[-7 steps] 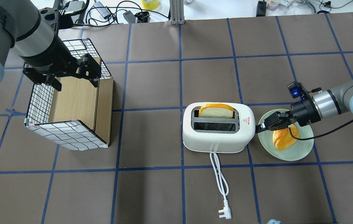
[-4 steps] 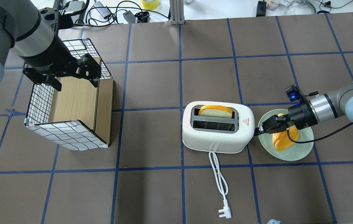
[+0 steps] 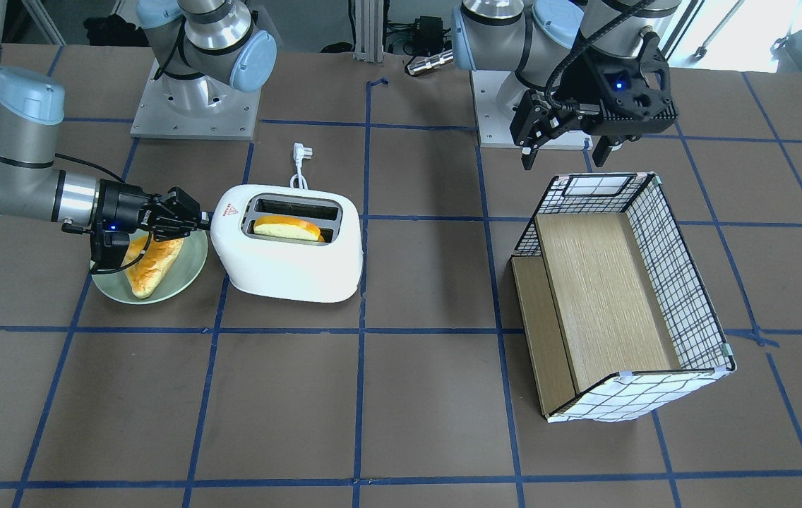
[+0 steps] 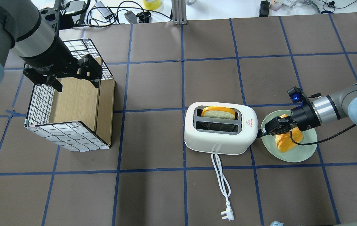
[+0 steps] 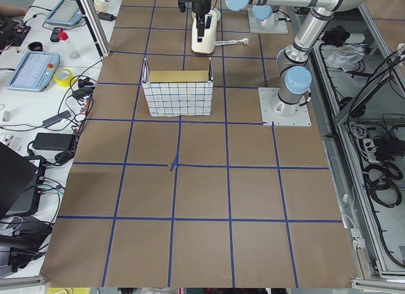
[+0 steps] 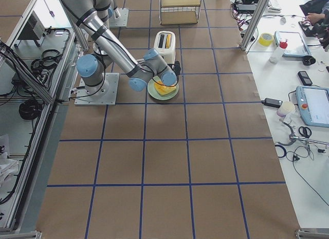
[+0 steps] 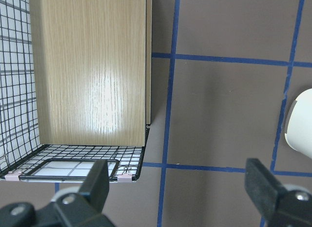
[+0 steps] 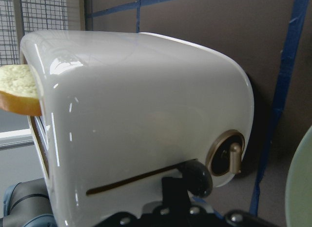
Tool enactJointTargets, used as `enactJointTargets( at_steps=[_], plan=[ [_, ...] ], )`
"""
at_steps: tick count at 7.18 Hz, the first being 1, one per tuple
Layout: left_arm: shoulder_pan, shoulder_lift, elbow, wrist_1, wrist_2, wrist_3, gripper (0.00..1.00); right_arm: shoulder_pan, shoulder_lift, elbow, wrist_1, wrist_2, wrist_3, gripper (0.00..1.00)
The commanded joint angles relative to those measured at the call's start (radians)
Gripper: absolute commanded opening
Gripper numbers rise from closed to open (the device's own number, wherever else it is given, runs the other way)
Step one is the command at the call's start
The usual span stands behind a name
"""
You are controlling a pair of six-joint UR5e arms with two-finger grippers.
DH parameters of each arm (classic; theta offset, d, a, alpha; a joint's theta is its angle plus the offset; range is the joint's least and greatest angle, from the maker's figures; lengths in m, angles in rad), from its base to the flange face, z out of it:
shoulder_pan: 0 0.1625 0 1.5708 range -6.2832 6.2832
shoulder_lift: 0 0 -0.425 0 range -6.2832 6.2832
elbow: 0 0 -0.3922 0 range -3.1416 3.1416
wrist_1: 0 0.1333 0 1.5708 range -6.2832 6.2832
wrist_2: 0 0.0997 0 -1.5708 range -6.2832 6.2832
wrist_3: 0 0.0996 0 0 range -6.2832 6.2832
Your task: Press toaster with right arm
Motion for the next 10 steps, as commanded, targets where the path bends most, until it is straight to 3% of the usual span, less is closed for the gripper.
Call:
enactJointTargets(
  at_steps=[1, 4, 6, 8, 10],
  plan=[
    [0.0, 0.0, 0.0, 0.0, 0.0, 0.0, 1.0, 0.002, -0.004, 0.001, -0.011, -0.004, 0.026, 0.0],
    [0.0, 0.0, 0.0, 0.0, 0.0, 0.0, 1.0, 0.005, -0.091, -0.049, 0.007, -0.01, 0.243, 0.0],
    [0.0, 0.0, 0.0, 0.0, 0.0, 0.0, 1.0, 0.008, -0.161, -0.144, 0.082, -0.091, 0.348, 0.0],
    [0.0, 0.0, 0.0, 0.0, 0.0, 0.0, 1.0, 0.049, -0.187, -0.326, 0.118, -0.258, 0.515, 0.0],
    [0.0, 0.0, 0.0, 0.0, 0.0, 0.0, 1.0, 0.167, -0.178, -0.557, 0.135, -0.379, 0.749, 0.0]
  ],
)
